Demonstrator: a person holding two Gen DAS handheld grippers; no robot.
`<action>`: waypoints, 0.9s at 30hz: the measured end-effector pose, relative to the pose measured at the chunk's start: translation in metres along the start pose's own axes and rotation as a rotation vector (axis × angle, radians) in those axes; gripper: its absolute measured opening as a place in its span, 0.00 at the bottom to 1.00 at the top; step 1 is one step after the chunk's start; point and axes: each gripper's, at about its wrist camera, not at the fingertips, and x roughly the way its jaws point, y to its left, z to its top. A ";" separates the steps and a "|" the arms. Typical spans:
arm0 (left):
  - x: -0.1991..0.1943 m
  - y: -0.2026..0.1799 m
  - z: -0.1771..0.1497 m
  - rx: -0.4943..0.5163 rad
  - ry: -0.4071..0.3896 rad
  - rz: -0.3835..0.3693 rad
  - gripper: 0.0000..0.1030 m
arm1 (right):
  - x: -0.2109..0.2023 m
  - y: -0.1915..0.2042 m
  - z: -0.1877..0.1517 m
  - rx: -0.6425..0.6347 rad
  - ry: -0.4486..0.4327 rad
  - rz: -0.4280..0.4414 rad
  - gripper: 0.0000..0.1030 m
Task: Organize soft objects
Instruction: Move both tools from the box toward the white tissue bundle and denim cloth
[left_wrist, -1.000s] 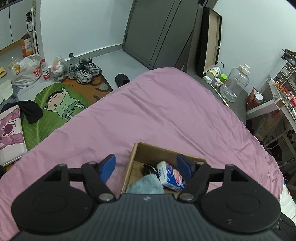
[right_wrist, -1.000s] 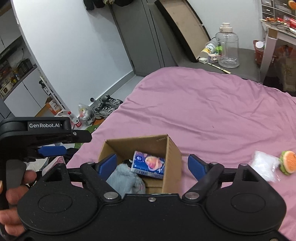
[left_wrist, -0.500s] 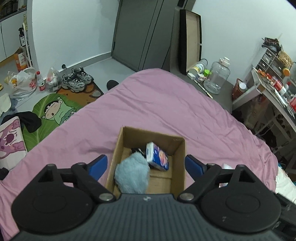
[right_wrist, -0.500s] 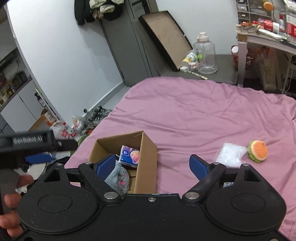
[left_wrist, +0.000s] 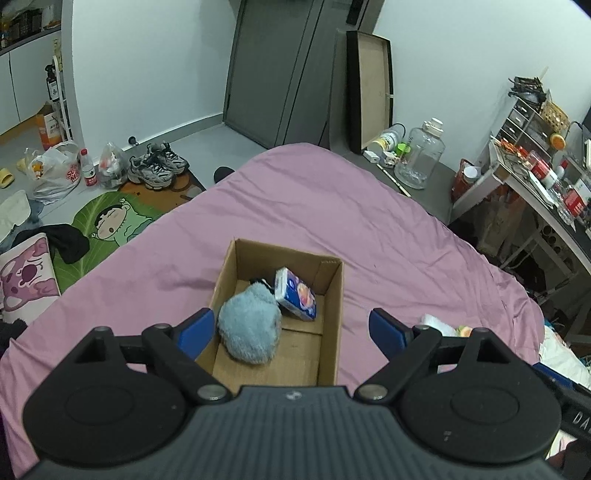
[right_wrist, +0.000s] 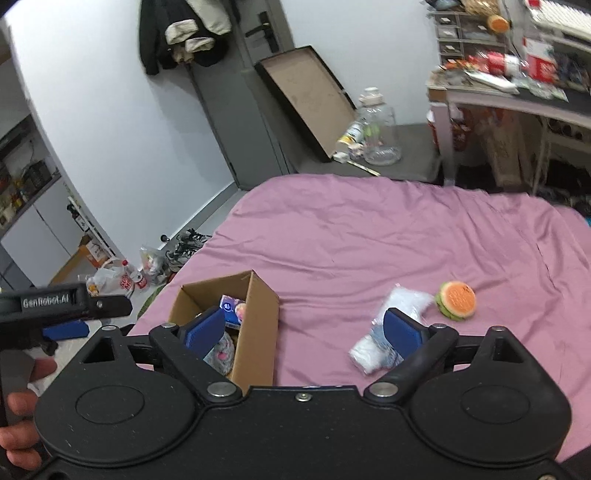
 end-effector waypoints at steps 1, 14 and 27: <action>-0.002 -0.003 -0.002 0.009 0.000 0.005 0.87 | -0.004 -0.003 0.000 0.006 0.004 -0.005 0.90; -0.026 -0.054 -0.030 0.089 -0.022 0.000 1.00 | -0.044 -0.055 -0.004 0.063 -0.025 -0.016 1.00; -0.019 -0.098 -0.045 0.142 -0.036 -0.001 1.00 | -0.044 -0.100 -0.007 0.141 -0.016 -0.002 1.00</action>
